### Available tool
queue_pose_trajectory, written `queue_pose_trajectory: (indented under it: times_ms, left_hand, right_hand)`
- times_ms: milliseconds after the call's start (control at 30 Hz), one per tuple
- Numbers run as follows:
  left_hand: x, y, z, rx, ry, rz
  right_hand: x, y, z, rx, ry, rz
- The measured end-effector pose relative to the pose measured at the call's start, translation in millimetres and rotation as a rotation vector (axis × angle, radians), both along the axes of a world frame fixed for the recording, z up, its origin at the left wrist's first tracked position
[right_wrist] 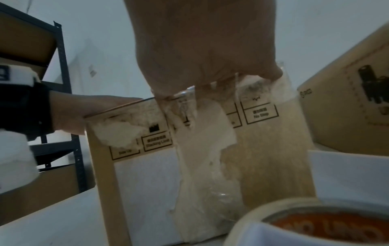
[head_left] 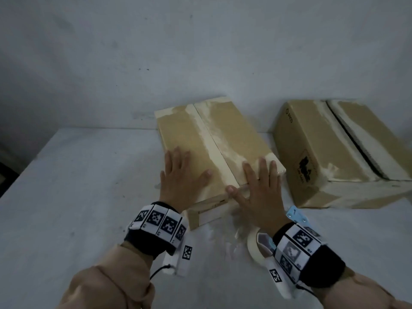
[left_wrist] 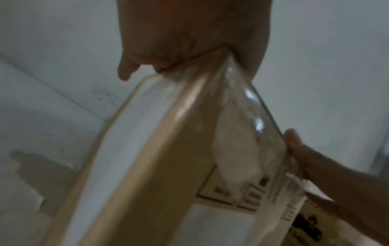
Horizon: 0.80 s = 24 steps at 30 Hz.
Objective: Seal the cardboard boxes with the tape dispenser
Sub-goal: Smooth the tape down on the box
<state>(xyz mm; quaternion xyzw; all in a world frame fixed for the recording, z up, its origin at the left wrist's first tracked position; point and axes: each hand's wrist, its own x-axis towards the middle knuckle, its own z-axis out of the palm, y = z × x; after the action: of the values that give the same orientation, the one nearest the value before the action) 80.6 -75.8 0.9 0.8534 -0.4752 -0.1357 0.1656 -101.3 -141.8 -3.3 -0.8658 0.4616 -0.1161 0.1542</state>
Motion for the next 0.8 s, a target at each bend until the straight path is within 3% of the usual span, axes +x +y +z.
queue_pose_trajectory:
  times_ms: [233, 333, 467, 567, 633, 733, 800]
  left_hand:
    - [13.0, -1.5, 16.8, 0.019, 0.02, -0.04]
    - [16.7, -1.7, 19.0, 0.024, -0.038, -0.067]
    - [16.4, -2.8, 26.3, 0.055, -0.021, -0.042]
    - [8.9, -4.8, 32.1, 0.142, -0.205, 0.016]
    - [1.3, -9.6, 35.6, 0.192, -0.229, 0.032]
    - [-11.1, -16.7, 34.6, 0.197, -0.084, 0.108]
    - [-17.6, -16.2, 28.9, 0.165, -0.09, 0.133]
  right_hand:
    - [10.3, 0.9, 6.6, -0.103, 0.245, 0.009]
    - [5.2, 0.6, 16.1, -0.114, 0.235, 0.051]
    - [-13.0, -7.3, 23.0, -0.059, 0.076, 0.168]
    - [-35.2, -9.8, 27.4, 0.059, -0.198, 0.256]
    - [-55.1, -3.6, 15.2, -0.025, -0.322, 0.236]
    - [-90.2, 10.5, -15.0, -0.086, -0.321, 0.133]
    - [-112.8, 19.1, -35.8, -0.101, -0.26, 0.061]
